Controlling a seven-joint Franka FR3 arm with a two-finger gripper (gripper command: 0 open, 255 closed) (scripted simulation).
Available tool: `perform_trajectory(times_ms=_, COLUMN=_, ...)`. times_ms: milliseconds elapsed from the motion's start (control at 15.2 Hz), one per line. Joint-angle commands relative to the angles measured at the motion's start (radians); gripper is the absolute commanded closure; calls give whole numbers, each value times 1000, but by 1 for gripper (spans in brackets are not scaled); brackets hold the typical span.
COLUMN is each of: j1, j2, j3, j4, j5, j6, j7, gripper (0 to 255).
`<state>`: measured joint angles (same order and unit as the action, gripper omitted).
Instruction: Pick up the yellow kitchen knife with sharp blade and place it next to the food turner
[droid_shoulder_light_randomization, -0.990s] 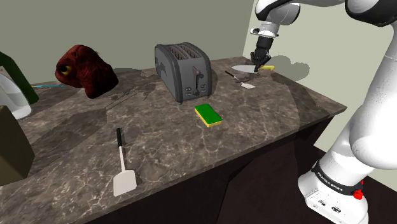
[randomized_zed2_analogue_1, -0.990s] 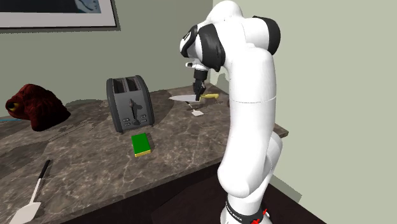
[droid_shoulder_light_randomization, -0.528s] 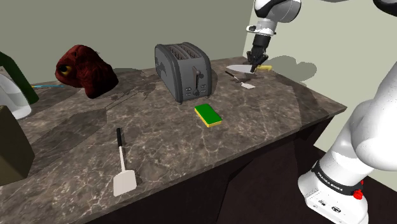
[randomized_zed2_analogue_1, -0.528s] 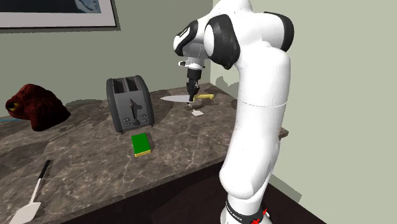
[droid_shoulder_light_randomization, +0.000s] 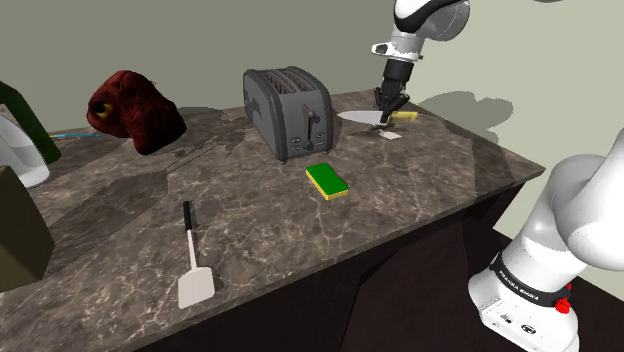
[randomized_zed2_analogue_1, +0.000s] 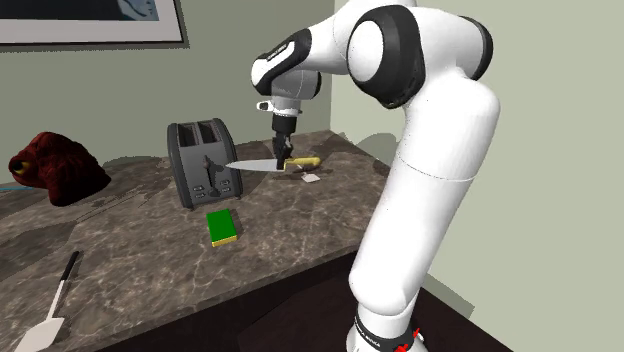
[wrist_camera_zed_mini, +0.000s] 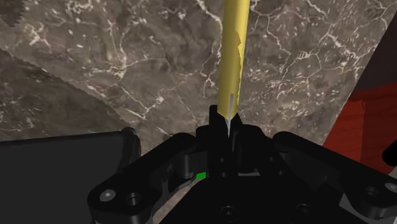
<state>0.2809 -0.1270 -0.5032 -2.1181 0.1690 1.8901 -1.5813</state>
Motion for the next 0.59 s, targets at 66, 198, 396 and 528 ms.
perform_trajectory(times_ms=66, j1=31, j2=-49, j3=50, j4=-53, j5=-7, j6=25, j7=85, gripper=255)
perform_trajectory(times_ms=198, j1=50, j2=-75, j3=83, j4=-82, j5=-6, j6=41, j7=137, gripper=255)
perform_trajectory(times_ms=396, j1=80, j2=-105, j3=132, j4=-119, j5=0, j6=64, j7=213, gripper=255)
perform_trajectory(times_ms=528, j1=101, j2=-118, j3=165, j4=-137, j5=7, j6=80, j7=262, gripper=255)
